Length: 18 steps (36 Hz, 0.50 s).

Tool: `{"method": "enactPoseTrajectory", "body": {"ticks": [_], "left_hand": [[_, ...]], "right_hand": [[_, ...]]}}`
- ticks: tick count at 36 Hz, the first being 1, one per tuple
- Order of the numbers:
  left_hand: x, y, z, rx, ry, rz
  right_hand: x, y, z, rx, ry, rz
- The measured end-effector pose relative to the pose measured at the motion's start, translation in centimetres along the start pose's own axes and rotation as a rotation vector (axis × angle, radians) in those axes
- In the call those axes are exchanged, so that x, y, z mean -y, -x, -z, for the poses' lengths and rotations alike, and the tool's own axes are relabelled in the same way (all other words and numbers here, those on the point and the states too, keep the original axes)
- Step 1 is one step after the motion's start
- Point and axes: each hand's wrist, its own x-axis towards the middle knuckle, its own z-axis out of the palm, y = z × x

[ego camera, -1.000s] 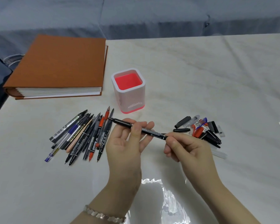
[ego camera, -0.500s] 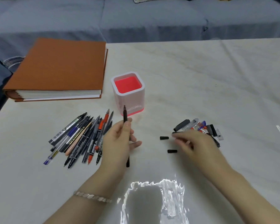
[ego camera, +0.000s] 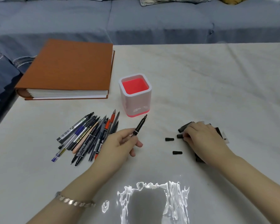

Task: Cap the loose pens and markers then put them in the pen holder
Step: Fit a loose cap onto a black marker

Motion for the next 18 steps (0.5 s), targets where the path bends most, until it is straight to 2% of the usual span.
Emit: {"method": "enactPoseTrajectory", "body": {"ticks": [2,5,8,11,14,18], "left_hand": [[-0.1,0.0,0.1,-0.008,-0.002,-0.023],[-0.4,0.3,0.3,-0.010,-0.026,-0.052],[-0.5,0.5,0.4,-0.013,-0.068,-0.068],[-0.6,0.7,0.6,0.000,-0.137,-0.099],[-0.7,0.9,0.6,0.021,-0.197,-0.145],[-0.9,1.3,0.5,0.033,-0.290,-0.197]], "right_hand": [[0.2,0.0,0.3,0.055,-0.045,0.024],[0.5,-0.5,0.7,0.134,-0.159,-0.043],[0.7,-0.4,1.0,0.087,-0.341,-0.091],[1.8,-0.4,2.9,-0.007,-0.688,-0.185],[3.1,-0.2,5.4,-0.029,-1.028,-0.234],[3.7,0.1,7.3,-0.004,-1.119,-0.213]]}}
